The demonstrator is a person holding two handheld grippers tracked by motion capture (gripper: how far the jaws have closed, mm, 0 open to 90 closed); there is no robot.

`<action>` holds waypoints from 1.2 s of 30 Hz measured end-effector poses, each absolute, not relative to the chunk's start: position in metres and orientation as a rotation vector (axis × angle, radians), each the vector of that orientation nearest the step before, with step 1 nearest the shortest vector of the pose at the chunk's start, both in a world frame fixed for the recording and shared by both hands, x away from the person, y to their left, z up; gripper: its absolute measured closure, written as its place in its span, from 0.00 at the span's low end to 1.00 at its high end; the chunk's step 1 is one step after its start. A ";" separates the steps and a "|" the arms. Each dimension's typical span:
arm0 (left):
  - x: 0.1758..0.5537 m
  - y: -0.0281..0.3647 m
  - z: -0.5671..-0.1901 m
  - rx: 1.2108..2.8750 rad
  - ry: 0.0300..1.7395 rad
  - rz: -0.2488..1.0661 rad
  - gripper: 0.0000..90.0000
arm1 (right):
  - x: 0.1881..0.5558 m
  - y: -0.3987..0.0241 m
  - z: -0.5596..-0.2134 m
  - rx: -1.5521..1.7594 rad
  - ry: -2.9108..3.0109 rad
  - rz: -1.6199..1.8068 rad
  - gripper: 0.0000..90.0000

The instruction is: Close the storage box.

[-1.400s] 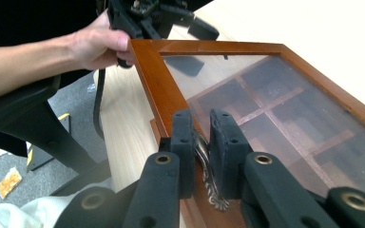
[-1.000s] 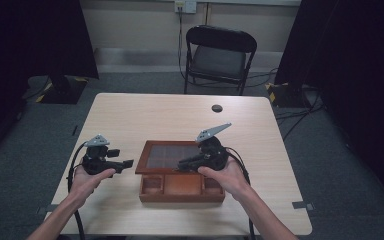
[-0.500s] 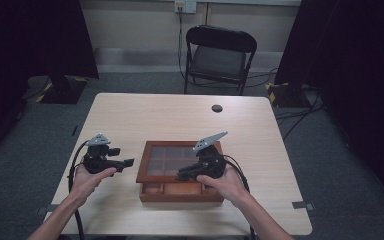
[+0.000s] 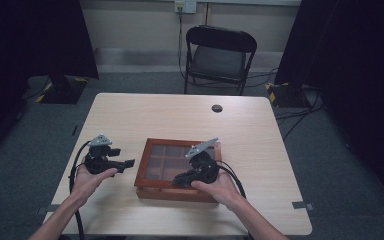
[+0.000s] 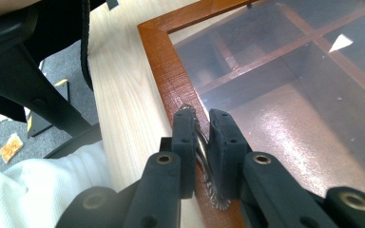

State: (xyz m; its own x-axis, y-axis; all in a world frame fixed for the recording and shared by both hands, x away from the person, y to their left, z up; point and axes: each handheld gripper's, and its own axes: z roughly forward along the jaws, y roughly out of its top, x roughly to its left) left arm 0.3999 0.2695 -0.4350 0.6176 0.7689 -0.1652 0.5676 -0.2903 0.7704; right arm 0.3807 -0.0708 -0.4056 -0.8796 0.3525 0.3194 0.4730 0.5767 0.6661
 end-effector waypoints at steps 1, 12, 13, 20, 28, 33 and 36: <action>0.400 0.269 -0.435 1.997 1.043 0.314 0.21 | 0.381 -0.070 -0.406 -0.700 -2.655 -1.186 0.91; 0.401 0.267 -0.437 2.014 1.038 0.317 0.21 | 0.382 -0.059 -0.423 -0.684 -2.666 -1.138 0.92; 0.401 0.268 -0.438 2.012 1.044 0.314 0.21 | 0.382 -0.060 -0.425 -0.688 -2.665 -1.133 0.92; 0.402 0.271 -0.442 2.016 1.068 0.314 0.21 | 0.380 -0.065 -0.430 -0.716 -2.656 -1.121 0.91; 0.404 0.272 -0.445 2.031 1.086 0.285 0.18 | 0.381 -0.097 -0.415 -0.946 -2.631 -1.314 0.43; 0.403 0.275 -0.445 2.028 1.085 0.285 0.18 | 0.388 -0.131 -0.408 -1.162 -2.621 -1.355 0.23; 0.404 0.279 -0.449 2.038 1.115 0.287 0.18 | 0.392 -0.171 -0.406 -1.384 -2.615 -1.409 0.16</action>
